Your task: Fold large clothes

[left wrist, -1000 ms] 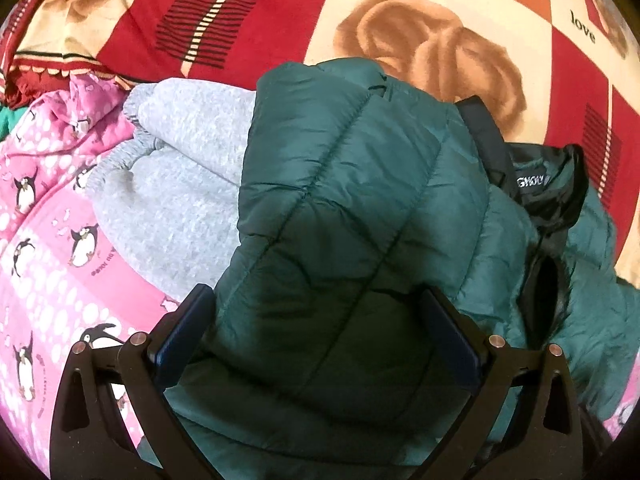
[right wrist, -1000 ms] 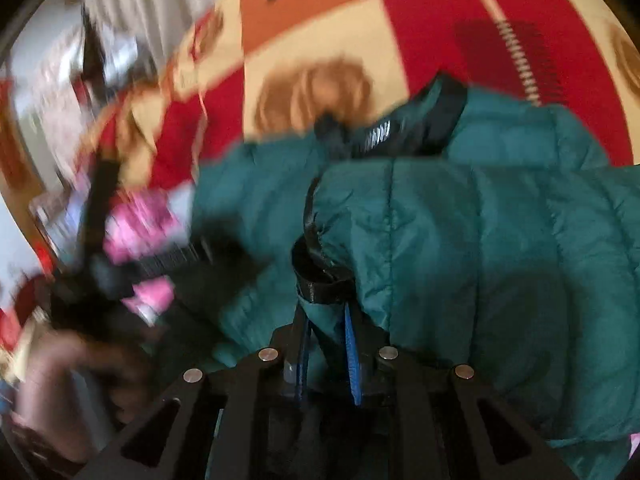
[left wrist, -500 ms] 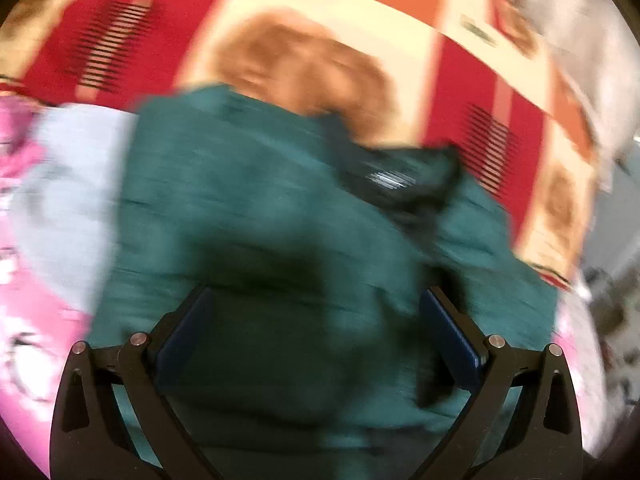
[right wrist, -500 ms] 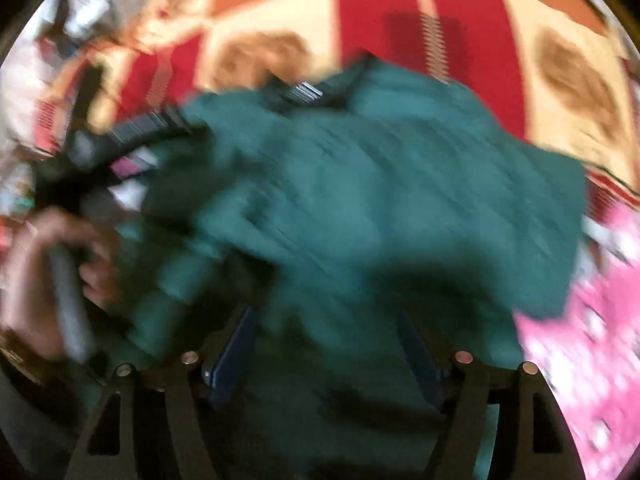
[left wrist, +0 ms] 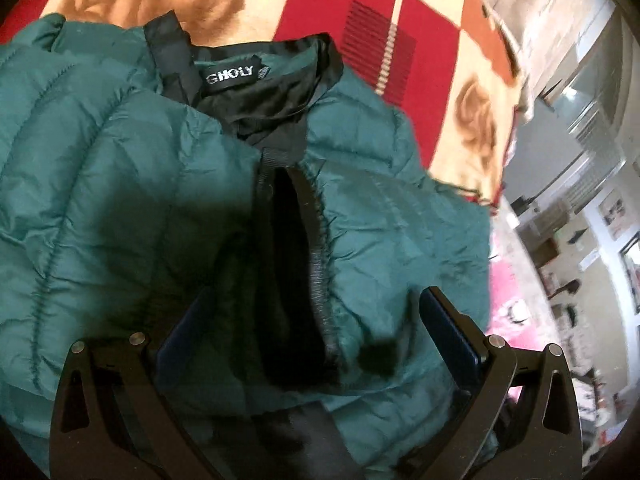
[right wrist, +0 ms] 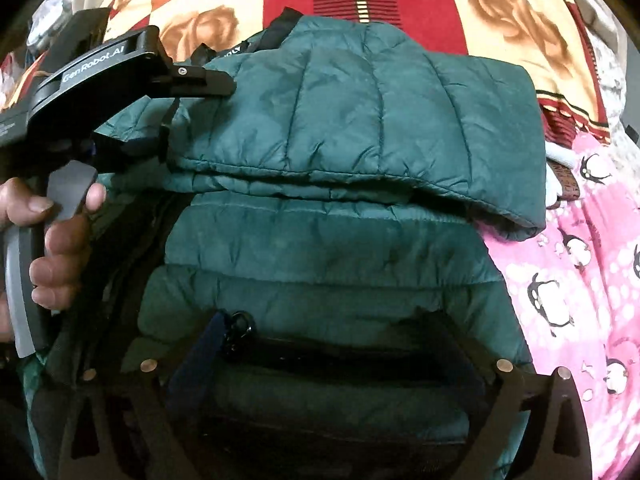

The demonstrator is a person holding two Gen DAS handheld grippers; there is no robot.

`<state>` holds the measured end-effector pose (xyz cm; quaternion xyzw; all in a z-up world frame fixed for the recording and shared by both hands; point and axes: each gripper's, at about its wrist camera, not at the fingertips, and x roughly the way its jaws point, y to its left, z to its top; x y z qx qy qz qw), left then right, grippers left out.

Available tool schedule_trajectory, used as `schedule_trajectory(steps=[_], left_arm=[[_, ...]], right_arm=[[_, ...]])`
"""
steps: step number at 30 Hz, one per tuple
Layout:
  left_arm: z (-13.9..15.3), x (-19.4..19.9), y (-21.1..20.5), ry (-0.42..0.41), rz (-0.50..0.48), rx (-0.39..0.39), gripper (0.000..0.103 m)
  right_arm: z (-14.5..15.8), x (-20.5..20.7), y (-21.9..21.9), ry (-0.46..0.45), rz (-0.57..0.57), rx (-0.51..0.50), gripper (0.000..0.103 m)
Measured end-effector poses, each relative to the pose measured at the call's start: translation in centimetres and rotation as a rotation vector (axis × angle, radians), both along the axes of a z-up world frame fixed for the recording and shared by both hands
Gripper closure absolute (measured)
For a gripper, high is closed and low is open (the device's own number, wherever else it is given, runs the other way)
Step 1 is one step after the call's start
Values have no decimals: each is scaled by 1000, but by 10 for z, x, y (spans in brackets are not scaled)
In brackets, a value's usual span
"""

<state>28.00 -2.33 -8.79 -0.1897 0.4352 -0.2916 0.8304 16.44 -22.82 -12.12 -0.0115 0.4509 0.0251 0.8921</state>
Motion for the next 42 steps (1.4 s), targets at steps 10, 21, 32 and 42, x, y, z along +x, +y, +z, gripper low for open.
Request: schedule_trajectory(steps=[10, 21, 32, 42], left_arm=[[20, -13, -8, -103, -79, -53, 89], [84, -25, 77, -277, 104, -153, 94], [33, -7, 34, -75, 54, -60, 30], [-2, -1, -14, -20, -19, 46, 57]], right_arm=[[-2, 3, 9, -4, -4, -11, 2], [2, 4, 1, -3, -4, -11, 1], [1, 1, 3, -8, -6, -21, 1], [1, 4, 4, -7, -4, -26, 1]])
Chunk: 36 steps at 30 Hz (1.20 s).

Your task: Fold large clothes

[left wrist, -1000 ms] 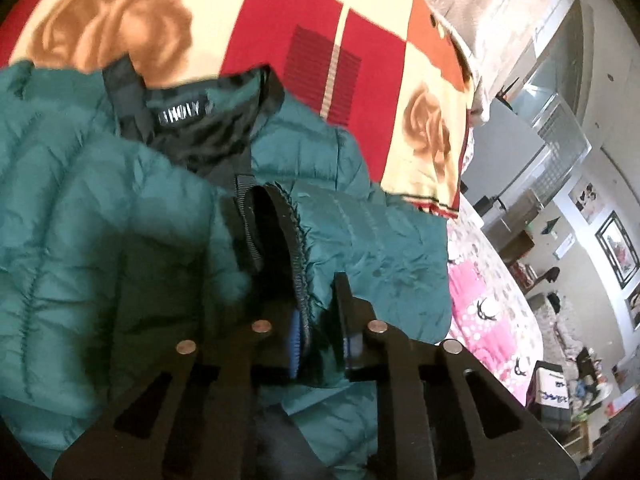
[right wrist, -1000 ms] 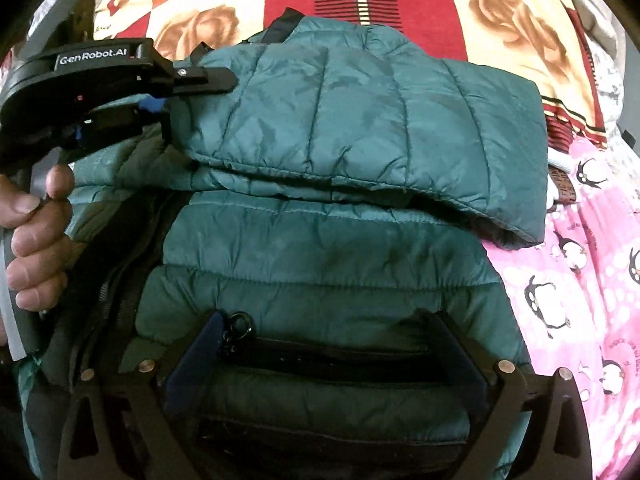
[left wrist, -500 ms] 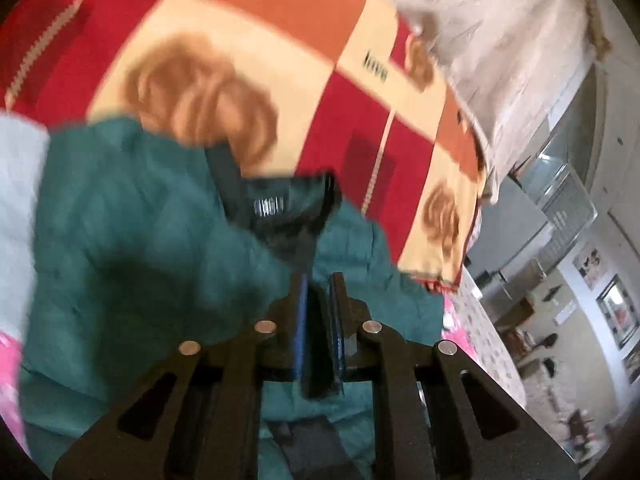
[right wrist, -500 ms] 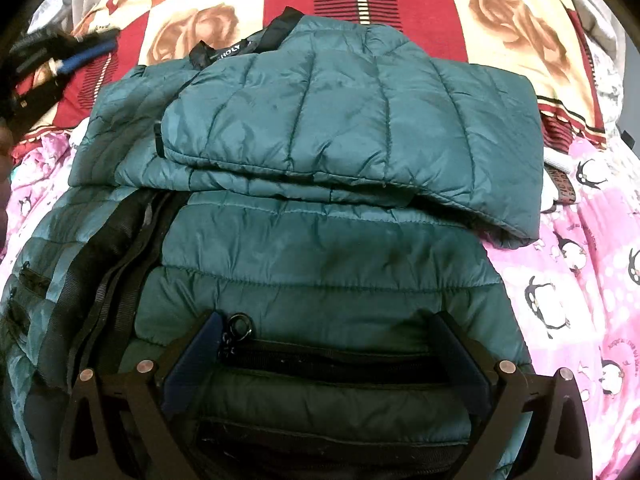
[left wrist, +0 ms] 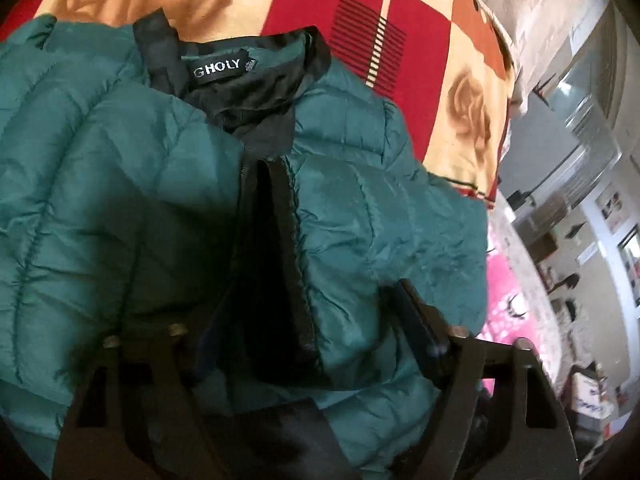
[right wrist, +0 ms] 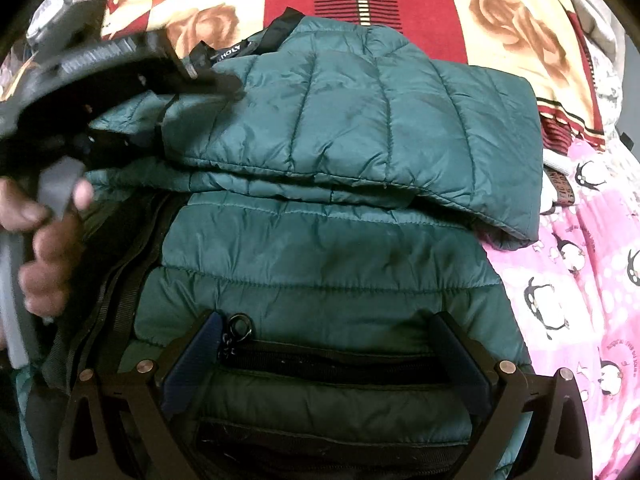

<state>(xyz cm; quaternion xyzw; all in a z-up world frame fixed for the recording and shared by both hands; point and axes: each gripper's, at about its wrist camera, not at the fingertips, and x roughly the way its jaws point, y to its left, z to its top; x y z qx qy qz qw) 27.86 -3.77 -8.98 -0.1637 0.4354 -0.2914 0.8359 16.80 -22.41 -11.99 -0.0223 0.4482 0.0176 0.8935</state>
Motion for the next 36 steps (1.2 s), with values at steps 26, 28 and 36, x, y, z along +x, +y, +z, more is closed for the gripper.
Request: schedule_trajectory(steps=[26, 28, 36], left_arm=[[34, -4, 140, -66, 472, 176, 86], [31, -3, 147, -32, 514, 177, 72], [61, -25, 168, -184, 731, 219, 45]], right_arm=[[1, 1, 3, 8, 3, -2, 1], [7, 4, -2, 46, 21, 16, 2], [82, 26, -40, -218, -100, -3, 16]])
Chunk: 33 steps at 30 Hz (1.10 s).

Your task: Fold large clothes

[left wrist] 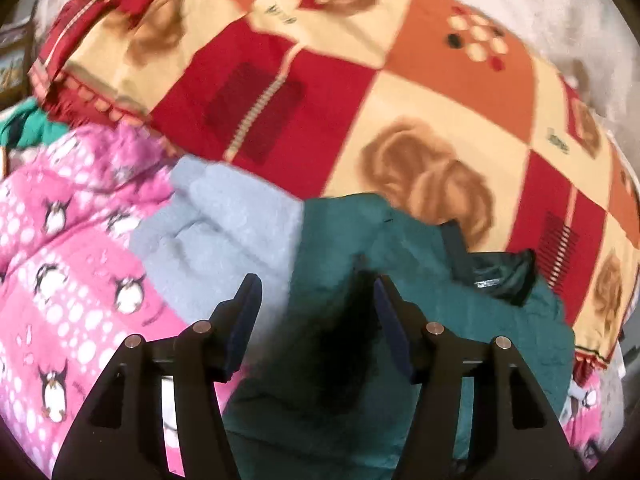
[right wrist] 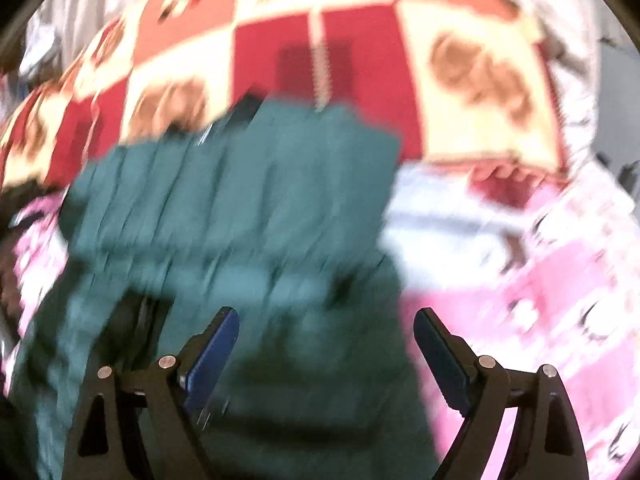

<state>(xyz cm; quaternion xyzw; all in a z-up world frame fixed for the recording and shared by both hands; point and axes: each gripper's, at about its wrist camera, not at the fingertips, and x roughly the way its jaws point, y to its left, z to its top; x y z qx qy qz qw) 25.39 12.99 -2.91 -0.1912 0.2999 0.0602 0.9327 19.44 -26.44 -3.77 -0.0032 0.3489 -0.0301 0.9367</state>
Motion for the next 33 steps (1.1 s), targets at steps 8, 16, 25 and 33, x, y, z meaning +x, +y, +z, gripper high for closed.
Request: schedule_trajectory(steps=[8, 16, 25, 33], left_arm=[[-22, 30, -64, 28, -126, 266, 45], [-71, 49, -56, 270, -172, 183, 33], [-60, 40, -49, 229, -137, 156, 33], [-75, 48, -52, 242, -184, 130, 18]], right_arm=[[0, 81, 21, -54, 78, 14, 40], [-75, 133, -23, 270, -24, 129, 13], [21, 116, 21, -156, -26, 17, 28], [-53, 170, 27, 48, 49, 49, 14]])
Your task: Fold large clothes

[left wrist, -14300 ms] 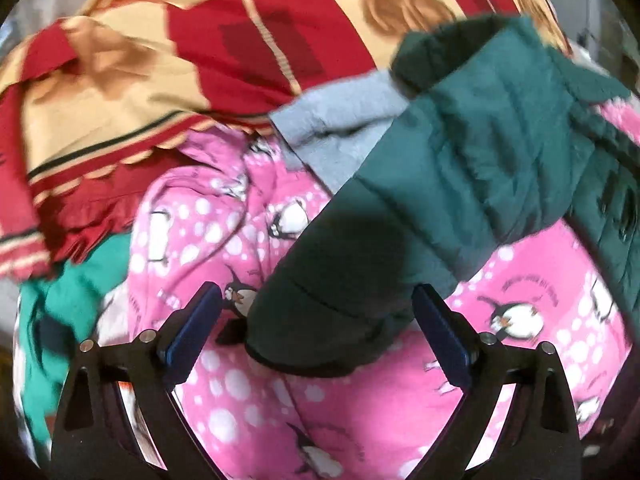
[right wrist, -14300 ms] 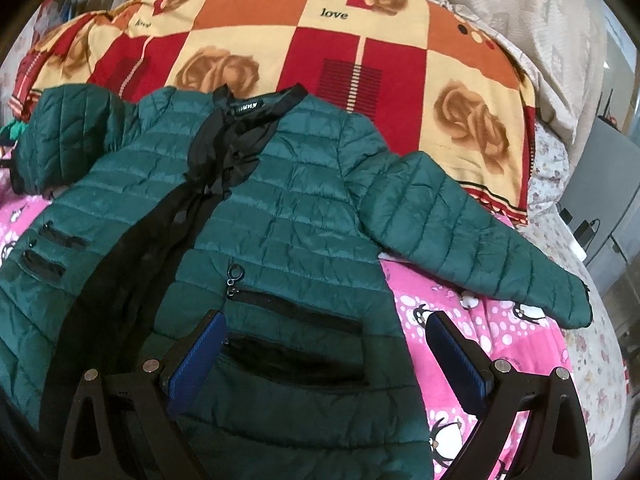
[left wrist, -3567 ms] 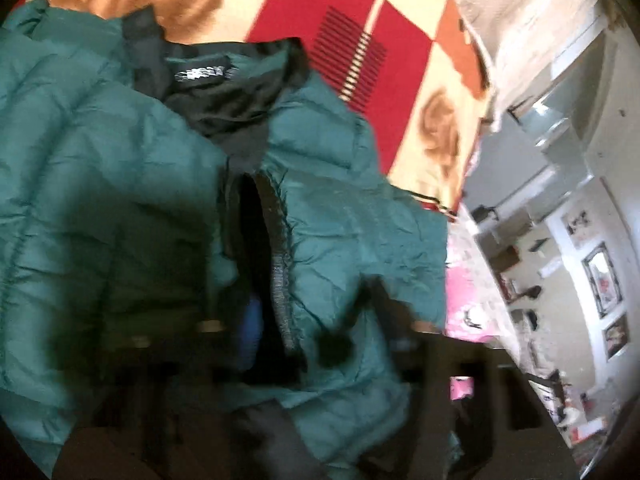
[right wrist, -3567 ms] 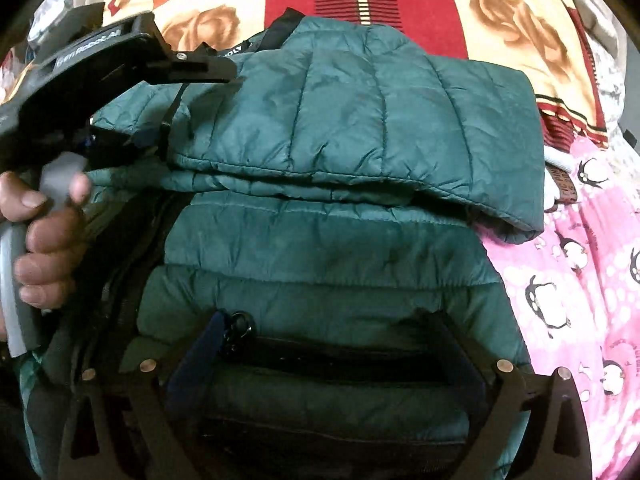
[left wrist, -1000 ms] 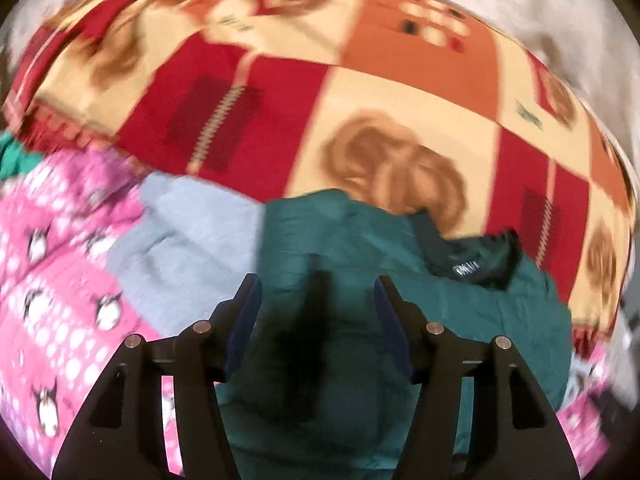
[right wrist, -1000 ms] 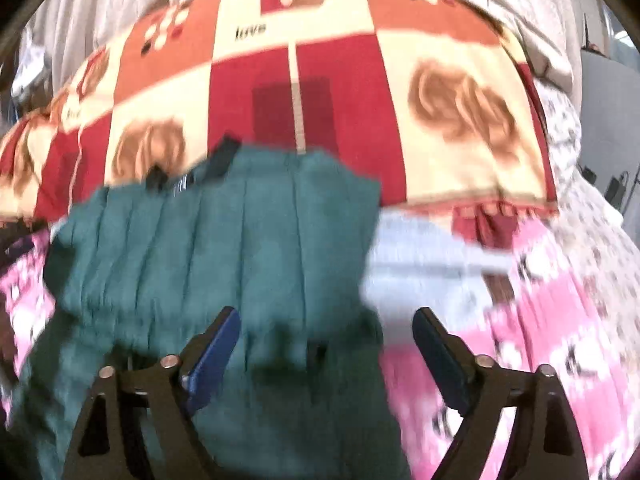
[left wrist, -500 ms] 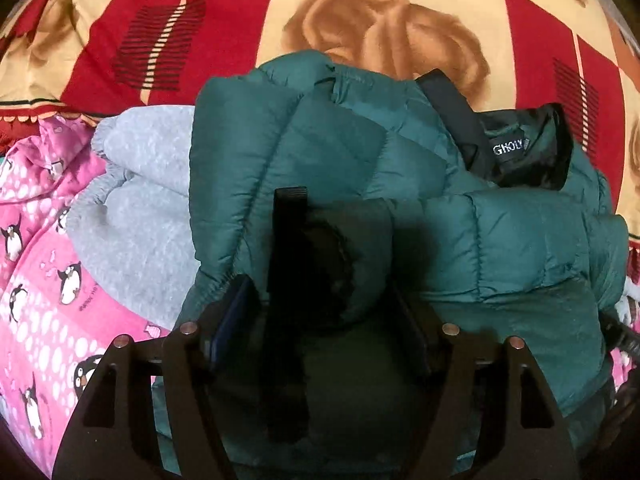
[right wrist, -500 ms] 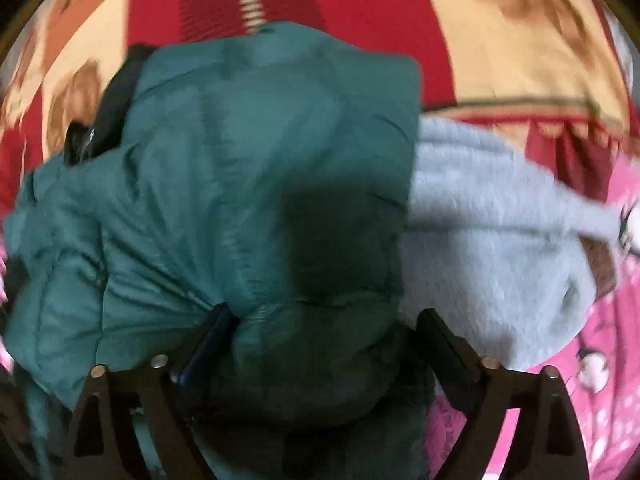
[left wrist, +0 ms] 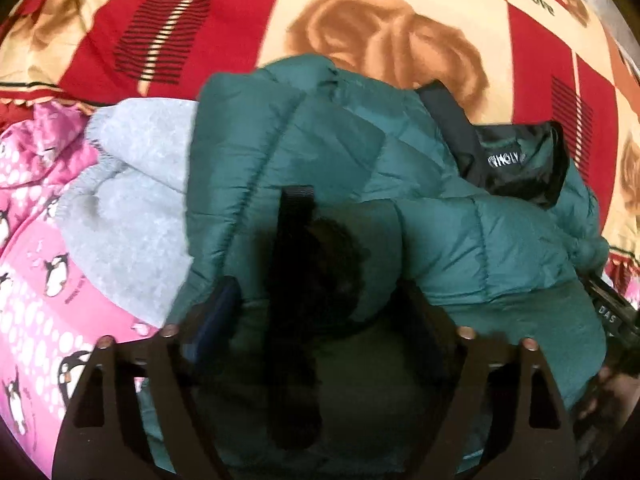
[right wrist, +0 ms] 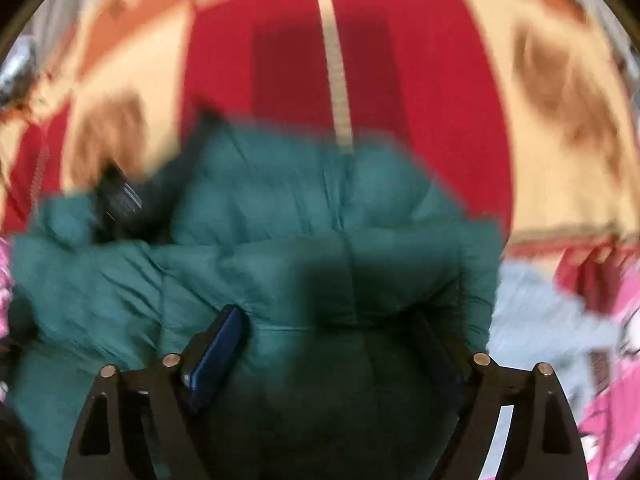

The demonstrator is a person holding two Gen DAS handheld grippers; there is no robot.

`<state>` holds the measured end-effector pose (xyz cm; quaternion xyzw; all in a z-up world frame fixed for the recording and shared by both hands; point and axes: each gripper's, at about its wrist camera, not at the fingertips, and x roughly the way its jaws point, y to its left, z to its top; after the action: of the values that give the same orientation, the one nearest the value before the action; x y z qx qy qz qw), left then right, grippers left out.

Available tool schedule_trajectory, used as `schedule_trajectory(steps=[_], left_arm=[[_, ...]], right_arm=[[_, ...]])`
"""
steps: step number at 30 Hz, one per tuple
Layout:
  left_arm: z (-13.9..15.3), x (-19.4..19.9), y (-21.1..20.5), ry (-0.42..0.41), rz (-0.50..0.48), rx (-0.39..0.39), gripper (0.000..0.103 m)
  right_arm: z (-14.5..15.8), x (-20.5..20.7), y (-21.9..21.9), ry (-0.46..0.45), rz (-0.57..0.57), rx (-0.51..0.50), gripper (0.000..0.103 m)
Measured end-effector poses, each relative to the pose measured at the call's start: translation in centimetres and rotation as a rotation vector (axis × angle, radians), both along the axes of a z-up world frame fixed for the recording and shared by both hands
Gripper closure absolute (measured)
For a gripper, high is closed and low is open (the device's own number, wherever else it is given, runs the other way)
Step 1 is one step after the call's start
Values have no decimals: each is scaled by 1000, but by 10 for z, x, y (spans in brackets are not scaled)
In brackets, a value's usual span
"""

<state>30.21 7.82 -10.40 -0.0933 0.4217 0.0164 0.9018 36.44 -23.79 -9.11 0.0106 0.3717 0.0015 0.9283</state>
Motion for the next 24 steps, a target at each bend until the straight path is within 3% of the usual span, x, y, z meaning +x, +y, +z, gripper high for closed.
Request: schedule_trajectory(steps=[3, 5, 9, 11, 13, 15, 17, 20, 22, 24], left_arm=[[-4, 5, -2, 14, -9, 7, 14], [-7, 7, -1, 24, -15, -21, 9], [-4, 6, 7, 3, -4, -29, 9], [10, -2, 10, -46, 33, -10, 9], [32, -14, 9, -150, 60, 6, 9], [45, -23, 1, -216, 39, 24, 9], [39, -21, -11, -175, -17, 35, 9], [3, -3, -25, 3, -93, 34, 9], [-7, 3, -25, 23, -103, 34, 5], [-8, 5, -21, 21, -103, 18, 5]], right_arm=[[-1, 3, -7, 21, -22, 32, 3], [-1, 4, -9, 46, -15, 38, 1], [8, -3, -6, 129, -2, 34, 2], [36, -16, -1, 91, -18, 28, 6], [62, -38, 5, 1, -27, 31, 6], [80, -65, 19, -76, -25, 27, 6], [79, -83, 37, -91, 9, 18, 5], [43, -93, 58, -18, 116, -55, 6], [10, -95, 64, 102, 155, -97, 4], [7, -93, 61, 112, 153, -71, 1]])
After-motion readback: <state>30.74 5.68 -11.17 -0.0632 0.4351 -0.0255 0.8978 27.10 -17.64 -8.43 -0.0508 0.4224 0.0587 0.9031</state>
